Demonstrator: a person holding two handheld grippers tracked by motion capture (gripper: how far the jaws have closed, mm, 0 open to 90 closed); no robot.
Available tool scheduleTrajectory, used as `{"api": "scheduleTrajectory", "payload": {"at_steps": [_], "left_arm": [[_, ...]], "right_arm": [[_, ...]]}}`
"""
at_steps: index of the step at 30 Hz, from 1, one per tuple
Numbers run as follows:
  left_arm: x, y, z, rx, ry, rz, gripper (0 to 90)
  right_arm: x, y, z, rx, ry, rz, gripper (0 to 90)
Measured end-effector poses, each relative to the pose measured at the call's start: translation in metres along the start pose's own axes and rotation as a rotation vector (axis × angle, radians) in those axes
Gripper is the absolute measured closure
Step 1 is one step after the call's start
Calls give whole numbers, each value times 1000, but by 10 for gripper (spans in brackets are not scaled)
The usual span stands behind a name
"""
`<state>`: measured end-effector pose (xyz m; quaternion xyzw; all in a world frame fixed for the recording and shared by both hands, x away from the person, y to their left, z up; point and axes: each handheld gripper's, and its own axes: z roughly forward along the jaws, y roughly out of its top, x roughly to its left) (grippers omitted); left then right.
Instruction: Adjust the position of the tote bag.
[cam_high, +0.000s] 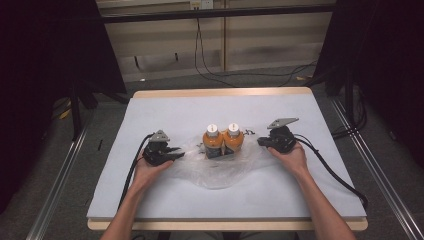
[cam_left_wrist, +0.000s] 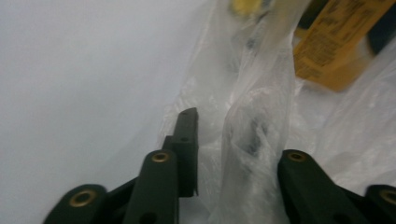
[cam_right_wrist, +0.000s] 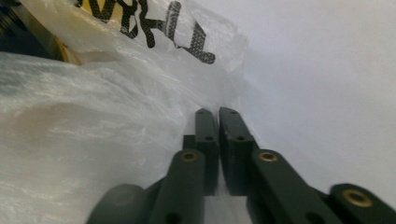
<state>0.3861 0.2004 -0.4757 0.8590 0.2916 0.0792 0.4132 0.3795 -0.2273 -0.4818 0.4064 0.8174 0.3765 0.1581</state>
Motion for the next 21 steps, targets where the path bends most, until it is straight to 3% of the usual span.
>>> {"api": "scheduleTrajectory", "payload": {"at_steps": [3,5,10,14,17,18,21], "left_arm": [[-2,7,-9,-39,27,-10,515],[-5,14,-18,-91,28,-12,416],[-14,26,-35,-159,17,14,349],[-19,34,-48,-217,9,27,346],[-23,40,-56,-250,18,38,351],[-24,42,-59,-266,0,41,354],[-33,46,-59,-258,-42,103,532]], "right_arm": [[0,5,-10,-64,34,15,701],[0,9,-18,-90,42,25,590],[1,16,-39,-160,54,19,536],[1,20,-53,-212,56,27,522],[5,25,-59,-221,85,2,577],[7,27,-59,-220,86,-10,609],[17,34,-58,-215,126,-46,718]]}}
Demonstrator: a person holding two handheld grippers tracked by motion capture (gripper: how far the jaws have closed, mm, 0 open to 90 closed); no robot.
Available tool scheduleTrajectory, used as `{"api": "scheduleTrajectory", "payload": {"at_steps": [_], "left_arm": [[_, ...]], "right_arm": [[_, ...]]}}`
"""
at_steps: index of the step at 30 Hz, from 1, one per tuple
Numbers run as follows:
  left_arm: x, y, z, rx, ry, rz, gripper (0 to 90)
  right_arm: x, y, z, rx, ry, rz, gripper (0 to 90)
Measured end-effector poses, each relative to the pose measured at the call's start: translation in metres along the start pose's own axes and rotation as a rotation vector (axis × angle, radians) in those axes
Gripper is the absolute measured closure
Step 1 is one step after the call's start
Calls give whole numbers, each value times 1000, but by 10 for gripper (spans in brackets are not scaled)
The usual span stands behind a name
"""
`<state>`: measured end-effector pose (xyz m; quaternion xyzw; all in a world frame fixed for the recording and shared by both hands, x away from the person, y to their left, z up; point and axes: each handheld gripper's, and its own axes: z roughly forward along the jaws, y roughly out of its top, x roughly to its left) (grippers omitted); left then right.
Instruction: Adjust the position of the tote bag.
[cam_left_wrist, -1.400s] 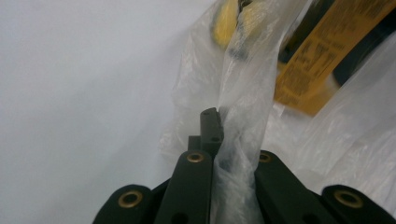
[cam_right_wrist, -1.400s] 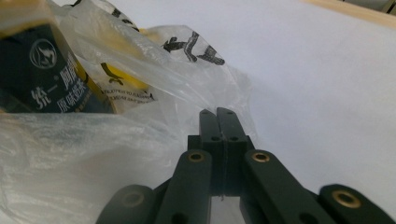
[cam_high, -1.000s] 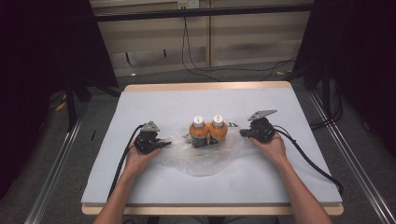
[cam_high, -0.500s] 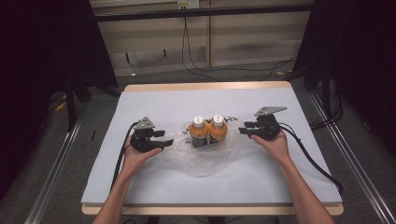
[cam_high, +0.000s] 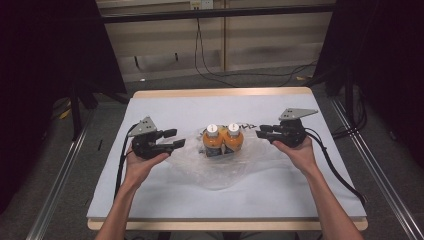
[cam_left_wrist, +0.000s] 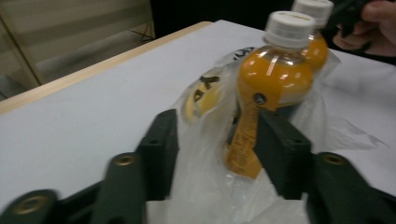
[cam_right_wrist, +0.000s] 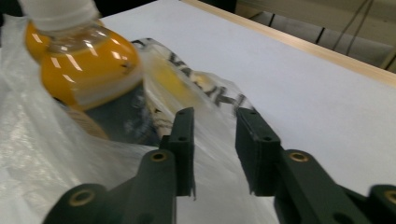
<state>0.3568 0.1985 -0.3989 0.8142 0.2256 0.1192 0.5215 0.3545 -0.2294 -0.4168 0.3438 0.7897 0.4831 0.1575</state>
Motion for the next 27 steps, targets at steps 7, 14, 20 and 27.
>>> {"api": "scheduleTrajectory", "payload": {"at_steps": [7,14,20,27], "left_arm": [[-22,6,31,130,-117,99,835],[-19,-1,72,307,-120,120,864],[-9,-2,84,387,-119,118,871],[-5,-15,93,427,-125,88,871]], "right_arm": [[11,9,7,17,59,-32,900],[14,5,34,142,125,-63,900],[12,9,63,257,127,-91,900],[2,2,83,333,119,-38,900]]}}
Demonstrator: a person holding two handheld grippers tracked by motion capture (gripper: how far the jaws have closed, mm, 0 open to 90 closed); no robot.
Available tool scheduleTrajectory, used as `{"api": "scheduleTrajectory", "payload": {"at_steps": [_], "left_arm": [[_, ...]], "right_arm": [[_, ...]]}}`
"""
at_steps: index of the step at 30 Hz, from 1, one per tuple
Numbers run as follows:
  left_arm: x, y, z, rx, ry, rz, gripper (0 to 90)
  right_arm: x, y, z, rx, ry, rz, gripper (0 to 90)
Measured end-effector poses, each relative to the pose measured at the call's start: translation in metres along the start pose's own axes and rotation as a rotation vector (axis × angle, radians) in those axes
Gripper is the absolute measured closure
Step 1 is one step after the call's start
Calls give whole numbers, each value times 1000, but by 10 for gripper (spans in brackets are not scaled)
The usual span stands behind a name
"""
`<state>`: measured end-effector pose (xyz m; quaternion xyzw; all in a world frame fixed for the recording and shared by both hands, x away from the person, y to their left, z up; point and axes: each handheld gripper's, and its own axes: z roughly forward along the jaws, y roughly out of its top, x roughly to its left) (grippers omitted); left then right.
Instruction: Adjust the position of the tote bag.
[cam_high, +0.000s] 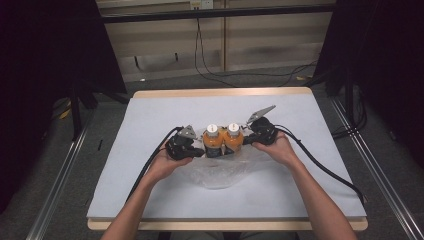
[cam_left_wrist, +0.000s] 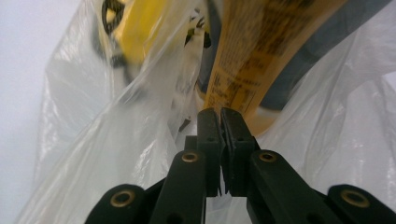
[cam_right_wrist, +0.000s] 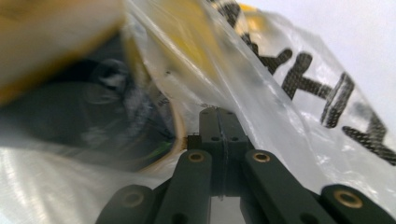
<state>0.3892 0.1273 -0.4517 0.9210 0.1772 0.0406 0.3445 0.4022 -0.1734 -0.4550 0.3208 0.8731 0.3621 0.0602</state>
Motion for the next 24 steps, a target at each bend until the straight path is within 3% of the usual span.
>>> {"api": "scheduleTrajectory", "payload": {"at_steps": [2,4,6,7,8,10,13,17,20,24], "left_arm": [[0,-5,4,7,-7,-13,869],[0,-8,7,23,-13,-8,860],[-3,-12,10,47,-2,0,860],[-4,-13,11,72,8,19,861],[-4,-16,10,64,11,28,864],[-3,-19,6,72,11,17,865],[2,-24,0,77,24,13,866],[2,-25,-3,98,47,37,865],[2,-24,-3,121,64,66,865],[3,-24,-4,133,80,77,866]], "right_arm": [[0,-2,6,9,9,-2,900],[1,-5,15,52,23,-13,900],[3,-9,19,82,1,-28,900],[4,-10,18,89,3,-30,900],[5,-10,17,98,-6,-42,900],[10,-11,11,150,-28,-75,900],[12,-15,4,185,-38,-109,900],[20,-22,-5,223,-83,-202,900],[25,-23,-10,292,-92,-235,900],[26,-24,-16,365,-99,-280,900]]}}
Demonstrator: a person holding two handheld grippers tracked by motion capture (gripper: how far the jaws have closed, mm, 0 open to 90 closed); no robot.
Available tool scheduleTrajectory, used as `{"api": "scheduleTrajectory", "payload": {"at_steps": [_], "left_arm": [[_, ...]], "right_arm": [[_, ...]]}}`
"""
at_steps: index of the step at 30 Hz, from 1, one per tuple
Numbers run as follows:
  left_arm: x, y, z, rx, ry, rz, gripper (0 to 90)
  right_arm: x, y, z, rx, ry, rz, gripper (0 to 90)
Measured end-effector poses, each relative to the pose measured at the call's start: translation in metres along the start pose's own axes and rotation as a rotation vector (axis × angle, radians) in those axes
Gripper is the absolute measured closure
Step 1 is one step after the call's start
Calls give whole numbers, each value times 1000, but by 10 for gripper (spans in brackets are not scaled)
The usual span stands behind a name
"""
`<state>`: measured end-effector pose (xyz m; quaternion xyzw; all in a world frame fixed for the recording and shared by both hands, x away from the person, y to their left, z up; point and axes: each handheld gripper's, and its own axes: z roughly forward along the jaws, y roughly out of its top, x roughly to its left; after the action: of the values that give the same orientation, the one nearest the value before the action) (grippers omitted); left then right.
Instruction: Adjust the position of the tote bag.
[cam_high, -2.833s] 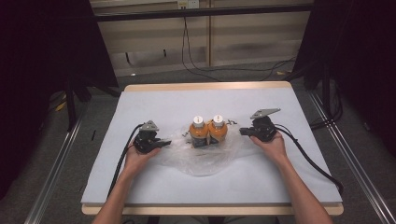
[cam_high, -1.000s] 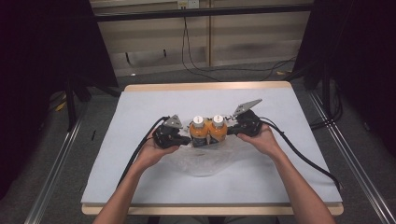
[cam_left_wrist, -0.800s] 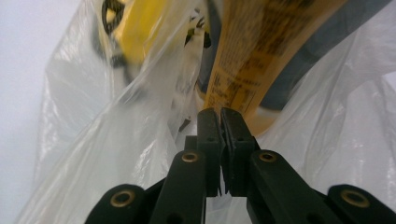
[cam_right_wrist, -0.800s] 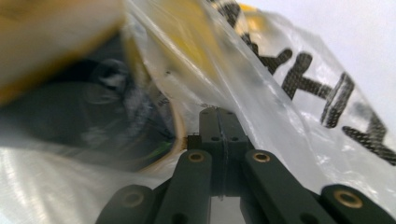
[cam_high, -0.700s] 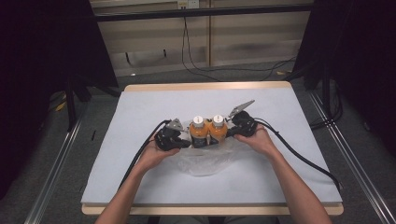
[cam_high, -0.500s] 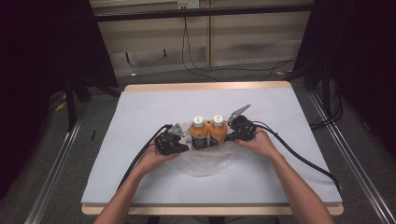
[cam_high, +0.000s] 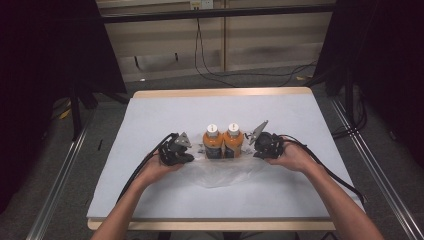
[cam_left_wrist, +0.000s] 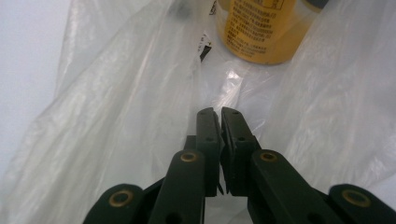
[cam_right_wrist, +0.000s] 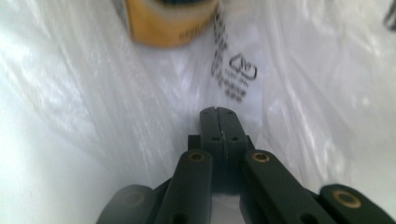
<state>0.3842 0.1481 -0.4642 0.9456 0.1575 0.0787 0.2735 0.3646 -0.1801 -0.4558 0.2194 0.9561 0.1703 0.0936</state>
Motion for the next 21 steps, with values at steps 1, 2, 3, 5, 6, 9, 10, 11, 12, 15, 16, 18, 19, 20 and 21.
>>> {"api": "scheduleTrajectory", "payload": {"at_steps": [1,2,3,5,6,9,10,11,12,15,16,18,19,20,21], "left_arm": [[0,0,0,4,1,4,869],[1,0,-1,12,2,8,874],[1,0,-1,18,14,20,880],[1,0,-2,35,22,38,892],[2,0,-2,40,27,43,895],[2,2,-2,58,35,70,898],[4,2,-2,59,30,68,899],[5,2,-2,60,31,63,899],[6,3,-2,59,35,66,899],[10,3,-1,60,33,60,899],[11,3,-2,65,29,59,899],[11,4,-2,74,36,64,900],[12,5,-2,86,33,77,900],[12,5,-2,91,36,84,900],[11,5,-3,100,37,87,900]], "right_arm": [[0,-1,-1,14,-2,-7,900],[0,-1,-2,27,-8,-18,900],[0,-2,-3,40,-13,-23,900],[0,-3,-4,68,-29,-38,900],[-1,-5,-4,101,-55,-52,900],[-5,-9,-6,144,-90,-59,900],[-7,-12,-6,156,-112,-47,900],[-10,-14,-7,158,-108,-39,900],[-12,-14,-7,152,-110,-35,900],[-17,-15,-6,147,-115,-39,900],[-18,-15,-5,146,-126,-38,900],[-22,-14,-5,134,-124,-21,900],[-24,-14,-4,132,-113,-3,900],[-24,-14,-4,132,-113,-3,900],[-26,-13,-4,130,-113,-21,900]]}}
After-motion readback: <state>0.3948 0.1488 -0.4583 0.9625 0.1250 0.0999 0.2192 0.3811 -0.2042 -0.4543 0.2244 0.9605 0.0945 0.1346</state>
